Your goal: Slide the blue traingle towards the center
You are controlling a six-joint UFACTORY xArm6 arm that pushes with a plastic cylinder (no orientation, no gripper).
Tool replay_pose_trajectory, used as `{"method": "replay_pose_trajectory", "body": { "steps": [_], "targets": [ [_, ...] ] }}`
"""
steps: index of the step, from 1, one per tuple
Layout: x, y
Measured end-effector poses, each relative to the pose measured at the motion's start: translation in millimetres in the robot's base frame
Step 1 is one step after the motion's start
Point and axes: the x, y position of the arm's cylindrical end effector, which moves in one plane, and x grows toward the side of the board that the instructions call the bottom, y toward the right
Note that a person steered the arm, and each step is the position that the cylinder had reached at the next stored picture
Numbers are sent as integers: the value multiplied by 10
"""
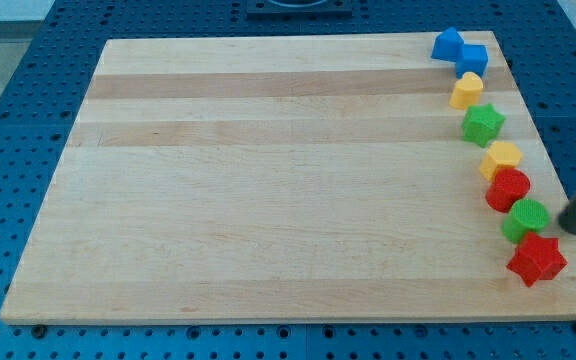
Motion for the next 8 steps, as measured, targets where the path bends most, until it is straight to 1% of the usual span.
{"method": "replay_pose_trajectory", "body": {
  "steps": [3,4,5,6,8],
  "targets": [
    [2,-65],
    [-19,131],
    [-417,541],
    [-711,697],
    [-1230,655]
  ]
}}
